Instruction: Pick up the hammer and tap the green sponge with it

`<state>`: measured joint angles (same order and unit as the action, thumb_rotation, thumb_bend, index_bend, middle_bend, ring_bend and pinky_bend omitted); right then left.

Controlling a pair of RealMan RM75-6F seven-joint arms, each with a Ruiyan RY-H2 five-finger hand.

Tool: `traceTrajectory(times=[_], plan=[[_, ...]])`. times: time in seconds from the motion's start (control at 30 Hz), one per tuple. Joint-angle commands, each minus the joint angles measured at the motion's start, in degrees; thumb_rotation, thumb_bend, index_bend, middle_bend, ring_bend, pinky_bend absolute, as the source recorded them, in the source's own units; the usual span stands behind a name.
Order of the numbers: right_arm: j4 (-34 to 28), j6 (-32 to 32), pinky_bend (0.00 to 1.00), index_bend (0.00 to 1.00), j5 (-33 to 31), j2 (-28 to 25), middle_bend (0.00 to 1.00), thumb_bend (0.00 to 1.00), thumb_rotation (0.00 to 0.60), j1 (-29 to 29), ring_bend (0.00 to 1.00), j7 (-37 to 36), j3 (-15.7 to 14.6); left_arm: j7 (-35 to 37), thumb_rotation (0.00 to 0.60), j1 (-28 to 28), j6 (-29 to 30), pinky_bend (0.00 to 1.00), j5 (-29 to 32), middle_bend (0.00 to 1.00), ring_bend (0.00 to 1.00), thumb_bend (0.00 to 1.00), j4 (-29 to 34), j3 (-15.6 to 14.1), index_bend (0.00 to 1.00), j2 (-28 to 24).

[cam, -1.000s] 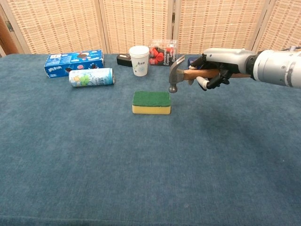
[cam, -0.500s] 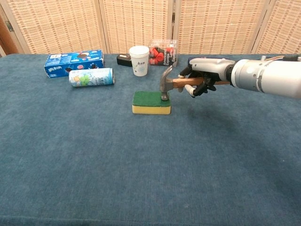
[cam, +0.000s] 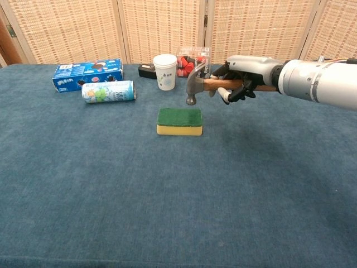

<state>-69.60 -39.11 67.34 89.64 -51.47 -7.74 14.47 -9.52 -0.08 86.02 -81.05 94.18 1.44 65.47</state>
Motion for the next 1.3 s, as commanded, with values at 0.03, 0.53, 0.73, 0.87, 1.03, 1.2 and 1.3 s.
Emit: traceTrajectory(times=[0.03, 0.53, 0.73, 0.87, 1.03, 1.2, 1.3], plan=[[0.4, -0.2, 0.77, 0.64, 0.5, 0.3, 0.80, 0.74, 0.600, 0.0, 0.72, -0.7, 0.1, -0.2, 0.600, 0.0, 0.0, 0.00, -0.1, 0.00, 0.00, 0.18, 0.2, 0.0, 0.00, 0.0], [7.7, 4.6, 0.77, 0.64, -1.9, 5.4, 0.80, 0.74, 0.600, -2.6, 0.72, 2.7, -1.6, 0.3, 0.600, 0.4, -0.4, 0.00, 0.9, 0.00, 0.00, 0.18, -0.5, -0.2, 0.00, 0.1], [6.1, 2.2, 0.77, 0.64, -1.1, 4.6, 0.80, 0.74, 0.600, -1.7, 0.72, 1.5, -0.9, 0.3, 0.600, 0.3, -0.5, 0.00, 0.7, 0.00, 0.00, 0.18, -0.5, -0.2, 0.00, 0.2], [4.1, -0.1, 0.77, 0.64, 0.5, 2.5, 0.80, 0.74, 0.600, -0.6, 0.72, 0.0, -0.5, 0.1, 0.600, 0.2, -0.5, 0.00, 0.7, 0.00, 0.00, 0.17, -0.3, -0.2, 0.00, 0.1], [3.7, -0.7, 0.77, 0.64, 0.4, 0.7, 0.80, 0.74, 0.600, 0.6, 0.72, -0.3, -0.9, -0.3, 0.600, 0.0, -0.6, 0.00, 0.2, 0.00, 0.00, 0.18, 0.1, -0.2, 0.00, 0.1], [6.0, -0.1, 0.77, 0.64, -1.1, 0.4, 0.79, 0.74, 0.600, 1.9, 0.72, -0.3, -1.6, -0.6, 0.600, -0.1, -0.5, 0.00, 0.0, 0.00, 0.00, 0.18, 0.5, -0.2, 0.00, 0.1], [8.0, 0.8, 0.77, 0.64, -2.1, 1.0, 0.76, 0.71, 0.600, 2.3, 0.70, -0.9, -1.7, -0.6, 0.600, -0.1, -0.5, 0.00, -0.1, 0.00, 0.00, 0.18, 0.7, -0.2, 0.00, 0.0]])
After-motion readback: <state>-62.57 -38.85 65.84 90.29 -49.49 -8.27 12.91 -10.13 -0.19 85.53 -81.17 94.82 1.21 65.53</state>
